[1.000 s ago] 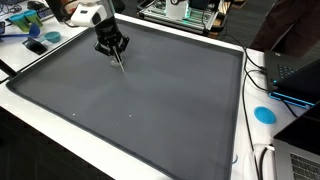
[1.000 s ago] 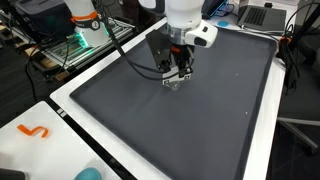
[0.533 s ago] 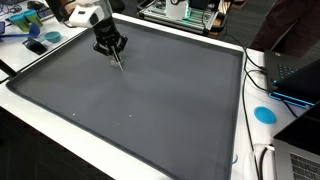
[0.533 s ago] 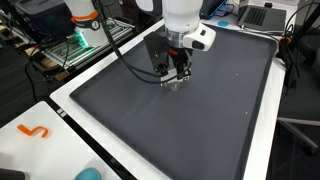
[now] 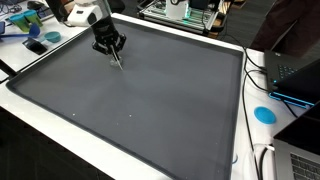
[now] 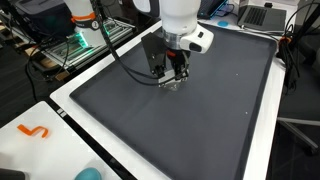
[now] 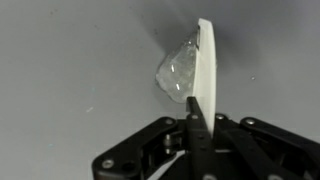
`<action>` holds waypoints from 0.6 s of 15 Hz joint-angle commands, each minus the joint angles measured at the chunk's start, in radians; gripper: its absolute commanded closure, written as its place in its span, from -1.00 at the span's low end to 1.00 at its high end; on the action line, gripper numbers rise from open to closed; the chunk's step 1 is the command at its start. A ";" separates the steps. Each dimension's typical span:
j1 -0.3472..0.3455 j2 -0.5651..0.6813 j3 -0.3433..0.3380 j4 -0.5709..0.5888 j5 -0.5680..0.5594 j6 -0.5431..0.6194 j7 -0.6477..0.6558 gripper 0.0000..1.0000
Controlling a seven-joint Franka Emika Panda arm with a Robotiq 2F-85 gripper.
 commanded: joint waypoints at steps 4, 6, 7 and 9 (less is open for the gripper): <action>-0.030 0.042 -0.033 -0.033 -0.017 -0.003 -0.028 0.98; -0.034 0.041 -0.037 -0.039 -0.020 -0.006 -0.026 0.98; -0.036 0.041 -0.039 -0.042 -0.020 -0.006 -0.025 0.98; -0.039 0.043 -0.044 -0.046 -0.021 -0.003 -0.024 0.98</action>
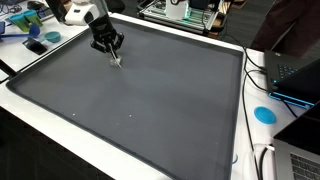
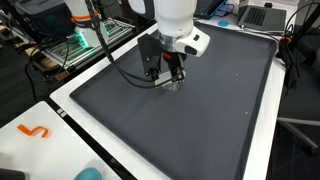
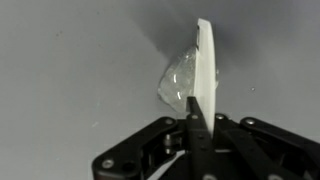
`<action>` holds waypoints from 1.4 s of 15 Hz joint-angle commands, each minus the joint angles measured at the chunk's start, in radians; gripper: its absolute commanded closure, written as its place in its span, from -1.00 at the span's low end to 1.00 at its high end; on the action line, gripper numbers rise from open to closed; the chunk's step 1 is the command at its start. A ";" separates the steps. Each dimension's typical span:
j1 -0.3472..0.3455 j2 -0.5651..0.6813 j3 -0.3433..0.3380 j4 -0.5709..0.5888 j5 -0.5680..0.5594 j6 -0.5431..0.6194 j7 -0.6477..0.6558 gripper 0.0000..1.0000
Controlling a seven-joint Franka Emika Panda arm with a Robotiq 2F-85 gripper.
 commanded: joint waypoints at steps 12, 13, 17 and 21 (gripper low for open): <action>-0.025 0.050 -0.076 -0.061 -0.041 0.032 -0.008 0.98; -0.026 0.050 -0.080 -0.062 -0.042 0.033 -0.007 0.98; -0.027 0.052 -0.097 -0.065 -0.050 0.035 0.001 0.98; -0.027 0.053 -0.117 -0.072 -0.059 0.040 0.011 0.98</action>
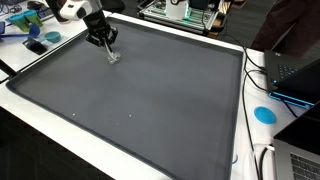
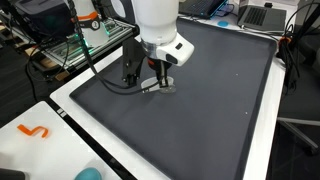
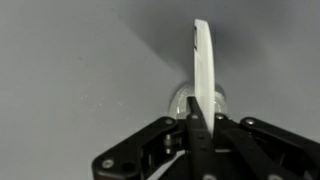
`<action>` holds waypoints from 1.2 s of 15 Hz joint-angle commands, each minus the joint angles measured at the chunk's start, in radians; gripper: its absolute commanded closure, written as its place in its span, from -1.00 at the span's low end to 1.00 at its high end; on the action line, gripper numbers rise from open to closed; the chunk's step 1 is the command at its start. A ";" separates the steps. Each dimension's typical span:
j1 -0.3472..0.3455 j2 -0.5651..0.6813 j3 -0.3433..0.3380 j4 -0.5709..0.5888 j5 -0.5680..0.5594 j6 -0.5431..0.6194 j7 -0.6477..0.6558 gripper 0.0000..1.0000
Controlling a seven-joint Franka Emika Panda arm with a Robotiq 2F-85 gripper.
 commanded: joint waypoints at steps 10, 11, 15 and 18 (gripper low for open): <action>-0.009 0.077 -0.080 -0.032 -0.099 0.031 0.053 0.98; -0.008 0.077 -0.084 -0.031 -0.104 0.029 0.060 0.98; -0.005 0.078 -0.099 -0.029 -0.140 0.019 0.094 0.98; -0.006 0.080 -0.108 -0.027 -0.160 0.028 0.125 0.98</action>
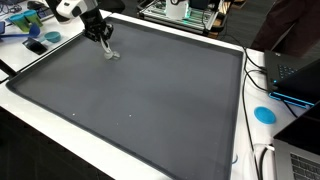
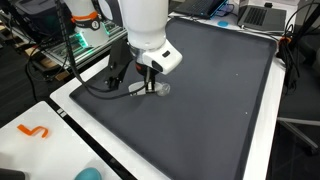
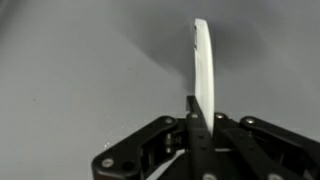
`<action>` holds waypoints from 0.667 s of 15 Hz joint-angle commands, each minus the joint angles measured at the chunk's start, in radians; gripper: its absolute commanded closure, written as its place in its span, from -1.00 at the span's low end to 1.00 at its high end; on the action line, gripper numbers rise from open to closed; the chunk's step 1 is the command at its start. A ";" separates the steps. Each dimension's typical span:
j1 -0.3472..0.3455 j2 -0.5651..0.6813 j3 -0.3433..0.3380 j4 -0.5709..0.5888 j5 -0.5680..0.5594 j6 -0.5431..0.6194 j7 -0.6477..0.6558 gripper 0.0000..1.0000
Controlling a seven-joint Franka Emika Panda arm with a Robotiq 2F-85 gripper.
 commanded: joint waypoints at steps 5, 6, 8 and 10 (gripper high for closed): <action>-0.021 0.070 -0.041 -0.020 -0.053 0.110 0.085 0.98; -0.020 0.069 -0.045 -0.021 -0.056 0.119 0.102 0.98; -0.029 0.065 -0.038 -0.021 -0.034 0.121 0.114 0.98; -0.048 0.056 -0.011 -0.025 0.025 0.127 0.097 0.98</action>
